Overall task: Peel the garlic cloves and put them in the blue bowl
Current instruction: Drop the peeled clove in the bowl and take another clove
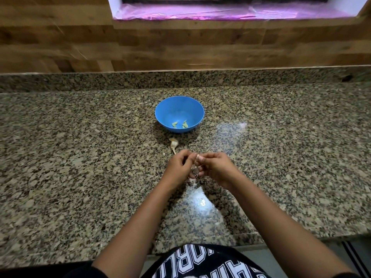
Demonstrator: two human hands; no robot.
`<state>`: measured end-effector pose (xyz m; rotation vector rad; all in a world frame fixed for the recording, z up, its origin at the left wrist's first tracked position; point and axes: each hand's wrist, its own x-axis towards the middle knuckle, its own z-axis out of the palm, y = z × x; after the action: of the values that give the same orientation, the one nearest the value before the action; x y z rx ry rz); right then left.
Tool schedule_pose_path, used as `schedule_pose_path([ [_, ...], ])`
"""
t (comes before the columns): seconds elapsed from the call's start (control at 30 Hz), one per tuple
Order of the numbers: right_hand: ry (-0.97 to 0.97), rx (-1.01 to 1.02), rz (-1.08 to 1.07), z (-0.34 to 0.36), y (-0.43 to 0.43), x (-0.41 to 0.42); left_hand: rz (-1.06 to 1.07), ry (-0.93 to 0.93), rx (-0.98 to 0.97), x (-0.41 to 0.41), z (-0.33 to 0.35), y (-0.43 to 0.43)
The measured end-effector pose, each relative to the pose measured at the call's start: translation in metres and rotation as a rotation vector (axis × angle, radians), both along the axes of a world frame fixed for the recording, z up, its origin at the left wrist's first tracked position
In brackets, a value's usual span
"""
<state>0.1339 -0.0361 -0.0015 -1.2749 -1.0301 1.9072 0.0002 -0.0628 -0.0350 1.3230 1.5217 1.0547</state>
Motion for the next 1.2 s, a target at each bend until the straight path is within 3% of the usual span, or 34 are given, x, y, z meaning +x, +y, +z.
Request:
schedule_pose_path([
  [0.07, 0.061, -0.072, -0.069, 0.001, 0.002, 0.001, 0.004, 0.033, -0.004, -0.002, -0.002, -0.004],
  [0.13, 0.087, -0.118, -0.105, 0.001, 0.005, 0.005, 0.009, 0.180, -0.017, -0.005, -0.004, -0.006],
  [0.2, 0.045, -0.122, -0.092, -0.001, 0.007, 0.010, -0.015, 0.334, -0.043, -0.008, -0.006, -0.005],
  [0.3, -0.035, -0.063, -0.079, -0.003, 0.007, 0.013, -0.010, 0.417, -0.037, -0.009, -0.004, -0.002],
  [0.4, -0.201, 0.121, -0.043, -0.005, 0.005, 0.012, 0.012, 0.336, -0.037, -0.007, 0.001, 0.000],
  [0.53, -0.314, 0.269, -0.030, -0.008, 0.004, 0.008, 0.099, -0.091, -0.152, -0.004, 0.005, 0.001],
  [0.57, -0.321, 0.278, -0.034, -0.008, 0.004, 0.007, 0.139, -0.118, -0.161, -0.004, 0.004, 0.003],
  [0.7, -0.320, 0.288, -0.034, -0.009, 0.006, 0.006, 0.123, 0.298, -0.107, -0.006, 0.003, 0.007],
  [0.87, -0.341, 0.286, -0.037, -0.011, 0.005, 0.007, 0.089, 0.384, -0.116, -0.007, 0.001, 0.007],
  [0.93, -0.336, 0.292, -0.044, -0.011, 0.006, 0.007, 0.073, 0.251, -0.141, -0.007, 0.003, 0.007],
  [1.03, -0.335, 0.320, -0.056, -0.013, 0.006, 0.005, 0.105, -0.202, -0.225, -0.001, 0.009, 0.004],
  [1.2, -0.309, 0.335, -0.023, -0.014, 0.003, 0.000, 0.222, -0.381, -0.226, 0.005, 0.008, 0.005],
])
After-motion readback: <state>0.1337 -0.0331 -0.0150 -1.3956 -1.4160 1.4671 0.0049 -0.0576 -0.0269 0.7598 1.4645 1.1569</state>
